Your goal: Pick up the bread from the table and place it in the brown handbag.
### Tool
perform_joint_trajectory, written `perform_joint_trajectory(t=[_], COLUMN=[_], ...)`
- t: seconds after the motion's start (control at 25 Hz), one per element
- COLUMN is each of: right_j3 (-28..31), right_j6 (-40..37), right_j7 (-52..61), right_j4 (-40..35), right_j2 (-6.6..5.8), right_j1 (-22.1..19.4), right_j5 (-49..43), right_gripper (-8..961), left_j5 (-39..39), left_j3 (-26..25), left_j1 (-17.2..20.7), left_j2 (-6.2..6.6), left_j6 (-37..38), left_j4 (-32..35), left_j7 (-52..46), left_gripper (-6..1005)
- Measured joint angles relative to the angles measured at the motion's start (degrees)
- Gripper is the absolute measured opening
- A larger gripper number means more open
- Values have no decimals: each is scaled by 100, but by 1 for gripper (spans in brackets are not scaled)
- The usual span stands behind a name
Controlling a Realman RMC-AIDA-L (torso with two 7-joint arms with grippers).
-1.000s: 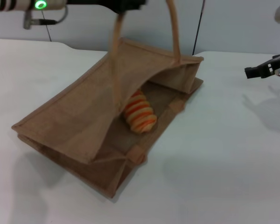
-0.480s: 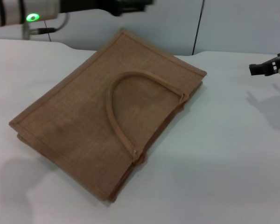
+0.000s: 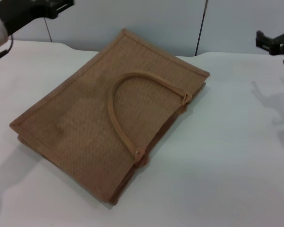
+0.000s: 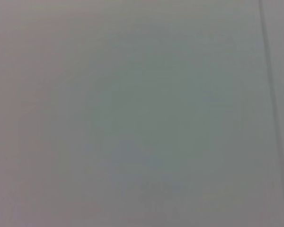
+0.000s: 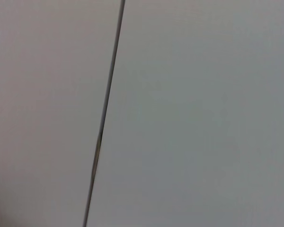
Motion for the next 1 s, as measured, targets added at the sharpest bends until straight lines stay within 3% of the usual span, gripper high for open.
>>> perform_joint_trajectory(t=[0.24,0.4,0.56,0.6,0.64,0.76,0.84,1.0], right_j3=[-1055,-1572,-1912,-2156,-2156,-2507,-2722,-2944], right_j6=[-2466,-3995,-5837,-6840,-6840,-7678,-7716,-7439], right_j7=[112,721,1935,2487,2487,3005,3396,3716], right_j4=[9,566,1929,2905,2905,4231,4722,4829], right_j2=[3,-22,-4,2,2,18,18,11], right_j1=[-692,-851,-657,-368,-368,169,361,410], right_j5=[271,310,307,301,301,308,294,287], right_gripper=[875,875,876,876,876,876,877,877], left_j5=[-1846,-3057,-4281,-4708,-4708,-5159,-5306,-5504], left_j3=[155,547,1086,1269,1269,1400,1408,1409], left_j1=[257,400,328,253,253,105,2,-127], left_j2=[-10,-19,-21,-21,-21,-30,-44,-48], left_j6=[-83,-89,-114,-190,-190,-452,-723,-1076], left_j4=[-1054,-1611,-2286,-2547,-2547,-3072,-3461,-4082], left_j7=[1913,3169,4385,4739,4739,5153,5356,5586], left_gripper=[727,727,727,727,727,727,727,727])
